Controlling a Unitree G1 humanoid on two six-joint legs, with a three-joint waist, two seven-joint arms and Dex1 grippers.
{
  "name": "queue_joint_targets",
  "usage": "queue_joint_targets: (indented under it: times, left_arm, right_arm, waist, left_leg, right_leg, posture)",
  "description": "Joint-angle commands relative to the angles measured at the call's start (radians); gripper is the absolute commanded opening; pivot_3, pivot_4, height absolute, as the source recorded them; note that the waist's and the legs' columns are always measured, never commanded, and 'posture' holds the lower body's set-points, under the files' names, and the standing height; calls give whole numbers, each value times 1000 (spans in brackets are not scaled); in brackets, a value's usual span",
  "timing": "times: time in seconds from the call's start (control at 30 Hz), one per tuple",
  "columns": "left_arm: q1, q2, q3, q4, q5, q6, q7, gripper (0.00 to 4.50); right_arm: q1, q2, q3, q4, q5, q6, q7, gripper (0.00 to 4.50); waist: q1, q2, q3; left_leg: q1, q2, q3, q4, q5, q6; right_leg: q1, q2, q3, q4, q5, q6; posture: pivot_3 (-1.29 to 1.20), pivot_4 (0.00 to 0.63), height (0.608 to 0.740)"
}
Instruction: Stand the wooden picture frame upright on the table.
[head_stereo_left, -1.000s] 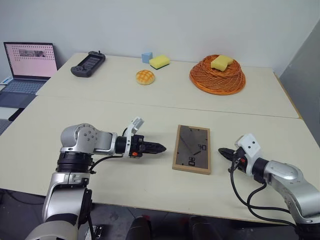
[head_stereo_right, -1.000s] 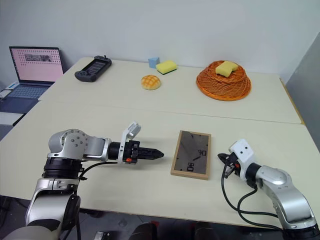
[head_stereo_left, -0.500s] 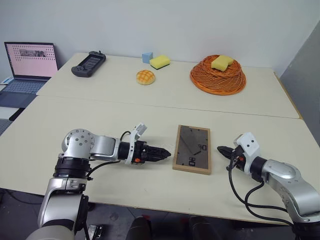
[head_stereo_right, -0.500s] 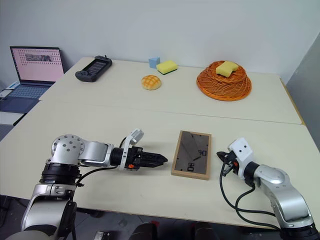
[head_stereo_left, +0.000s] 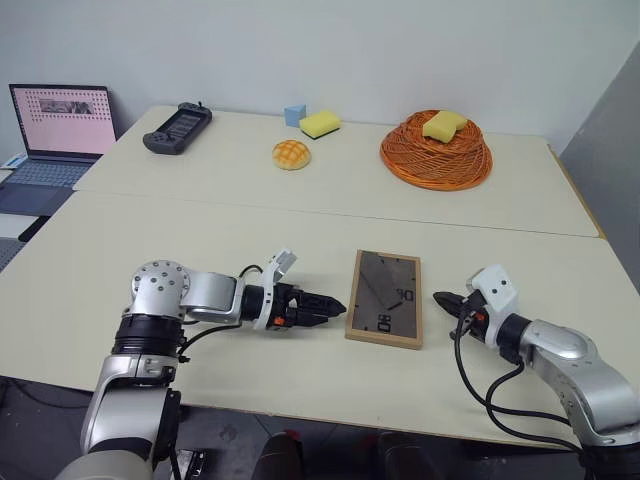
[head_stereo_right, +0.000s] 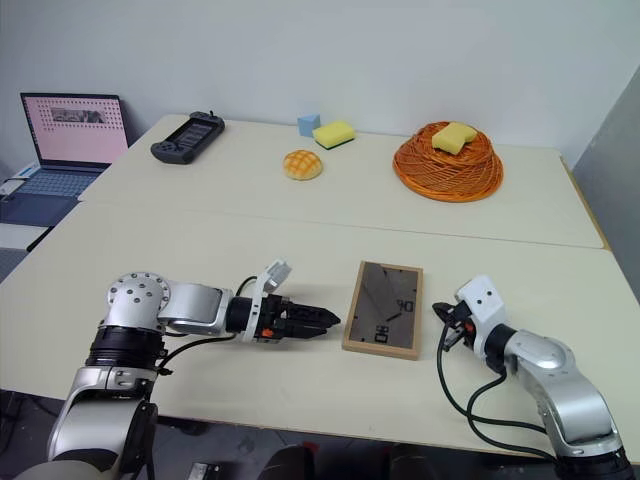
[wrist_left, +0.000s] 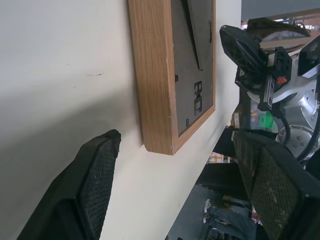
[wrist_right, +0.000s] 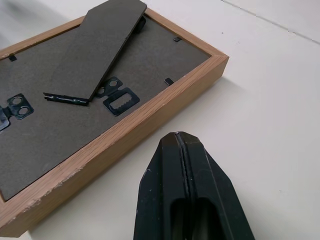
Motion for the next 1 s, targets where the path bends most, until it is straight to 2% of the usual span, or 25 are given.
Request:
queue_joint_targets:
  times: [0.03,0.33,0.67,1.0]
  left_arm:
    - [-39,-37,50,48,30,3,20,3824]
    - [-28,-91,83,76,143,6,15,3824]
    - [-5,-52,27,64,75,6,23,3824]
    - [-22,-21,-29,60,15,6,26,3824]
  right_arm:
    - [0,20,36,-28,-3,18,-12,0]
    - [-13,48,33,-47,10,49,-41,0]
    - [-37,56,32,-38,11,53,-60,0]
    - [-104,116,74,-56,11,77,-91,0]
  waist:
    - [0,0,0]
    - [0,0,0]
    - [0,0,-1]
    - [-5,0,-1]
  left_leg:
    - [0,0,0,0,0,0]
    - [0,0,0,0,0,-1]
    - [1,0,0,0,1,-1]
    - [2,0,-1,-1,1,-1]
  right_leg:
    - [0,0,0,0,0,0]
    - [0,0,0,0,0,0]
    - [2,0,0,0,0,0]
    - [2,0,0,0,0,0]
  posture:
    - [0,150,740]
    - [0,150,740]
    - [0,150,740]
    - [0,150,740]
